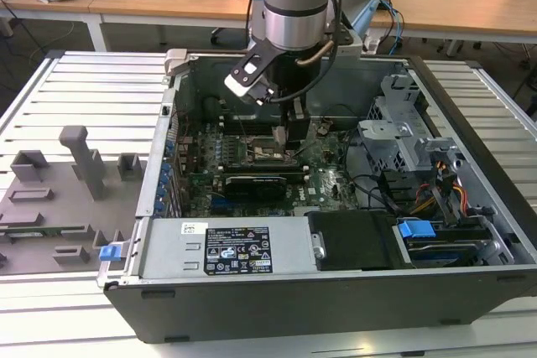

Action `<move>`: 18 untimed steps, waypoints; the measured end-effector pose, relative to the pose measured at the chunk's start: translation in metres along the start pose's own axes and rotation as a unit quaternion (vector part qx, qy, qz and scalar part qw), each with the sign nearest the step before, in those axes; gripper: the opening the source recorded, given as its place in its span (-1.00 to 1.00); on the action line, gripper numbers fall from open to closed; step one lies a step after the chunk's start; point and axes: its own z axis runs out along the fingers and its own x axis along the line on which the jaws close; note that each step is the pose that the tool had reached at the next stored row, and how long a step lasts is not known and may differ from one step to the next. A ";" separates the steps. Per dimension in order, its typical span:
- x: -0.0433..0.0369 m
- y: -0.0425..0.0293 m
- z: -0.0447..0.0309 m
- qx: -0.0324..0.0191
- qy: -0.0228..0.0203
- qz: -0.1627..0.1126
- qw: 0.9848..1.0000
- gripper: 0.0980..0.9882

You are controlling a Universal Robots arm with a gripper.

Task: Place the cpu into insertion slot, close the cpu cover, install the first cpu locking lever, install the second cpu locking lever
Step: 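Place the cpu into insertion slot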

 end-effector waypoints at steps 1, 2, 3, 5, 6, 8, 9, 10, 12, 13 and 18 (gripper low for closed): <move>0.0010 -0.0009 0.0020 0.000 0.000 0.001 1.000 0.00; 0.0023 -0.0017 0.0034 0.000 0.000 0.002 1.000 0.00; 0.0038 -0.0026 0.0050 0.000 0.000 0.002 1.000 0.00; 0.0084 -0.0047 0.0105 0.000 0.000 0.002 1.000 0.00; 0.0097 -0.0054 0.0125 0.000 0.000 0.002 1.000 0.00; 0.0126 -0.0068 0.0179 0.000 0.000 0.002 1.000 0.00; 0.0134 -0.0071 0.0192 0.000 0.000 0.002 1.000 0.00; 0.0142 -0.0073 0.0203 0.000 0.000 0.002 1.000 0.00; 0.0190 -0.0087 0.0254 0.000 0.000 0.002 1.000 0.00; 0.0207 -0.0092 0.0271 0.000 0.000 0.002 1.000 0.00; 0.0281 -0.0152 0.0350 0.000 0.000 0.002 1.000 0.00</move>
